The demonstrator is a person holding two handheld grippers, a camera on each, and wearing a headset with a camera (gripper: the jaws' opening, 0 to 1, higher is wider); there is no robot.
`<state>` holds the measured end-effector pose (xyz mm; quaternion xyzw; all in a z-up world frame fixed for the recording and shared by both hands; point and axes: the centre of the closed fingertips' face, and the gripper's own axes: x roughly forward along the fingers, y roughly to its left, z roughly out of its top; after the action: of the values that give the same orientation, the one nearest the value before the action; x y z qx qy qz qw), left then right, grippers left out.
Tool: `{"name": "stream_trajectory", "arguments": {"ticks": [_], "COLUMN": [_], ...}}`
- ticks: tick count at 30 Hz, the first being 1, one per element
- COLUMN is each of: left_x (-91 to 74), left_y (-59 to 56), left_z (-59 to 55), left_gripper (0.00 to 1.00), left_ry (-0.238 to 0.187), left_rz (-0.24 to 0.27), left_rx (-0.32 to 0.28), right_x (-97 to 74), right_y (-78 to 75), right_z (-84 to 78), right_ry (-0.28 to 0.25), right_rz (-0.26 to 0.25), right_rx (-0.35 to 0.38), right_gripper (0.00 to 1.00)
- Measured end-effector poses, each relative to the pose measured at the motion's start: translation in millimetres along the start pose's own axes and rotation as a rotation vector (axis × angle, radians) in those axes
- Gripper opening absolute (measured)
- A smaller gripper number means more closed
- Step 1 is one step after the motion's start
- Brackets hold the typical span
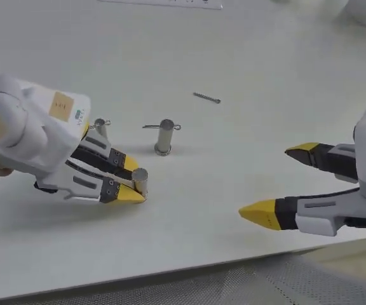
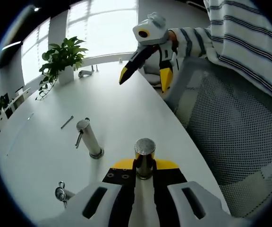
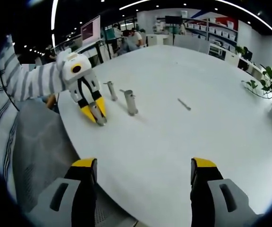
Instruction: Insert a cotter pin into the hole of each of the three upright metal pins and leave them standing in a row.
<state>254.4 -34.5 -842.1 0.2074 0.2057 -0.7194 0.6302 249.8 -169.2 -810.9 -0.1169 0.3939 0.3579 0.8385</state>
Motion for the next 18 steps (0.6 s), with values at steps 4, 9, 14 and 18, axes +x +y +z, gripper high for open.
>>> {"name": "stream_trajectory", "arguments": {"ticks": [4,9,14,18], "left_x": [-2.6,-7.6,-18.7,-27.9], "left_y": [0.9,0.4,-2.1,-11.2], "left_z": [9.2,4.4,3.4,7.1], "left_gripper": [0.19,0.31,0.36,0.45], "left_ry": [-0.03,-0.005,0.003,-0.011], "left_rz": [0.016,0.038,0.084,0.093], "left_rx": [-0.038,-0.059,-0.103,-0.125], "right_x": [0.2,-3.5,-2.4,1.7], "right_y": [-2.2,-14.8,-27.1,-34.1], "right_z": [2.2,13.6,25.1,32.4], "right_ry": [0.005,-0.019,-0.045,-0.059], "right_rz": [0.01,-0.003,-0.008,-0.004], "right_rx": [-0.021,-0.043,-0.073,-0.1], "right_gripper": [0.82,0.82,0.82,0.81]}}
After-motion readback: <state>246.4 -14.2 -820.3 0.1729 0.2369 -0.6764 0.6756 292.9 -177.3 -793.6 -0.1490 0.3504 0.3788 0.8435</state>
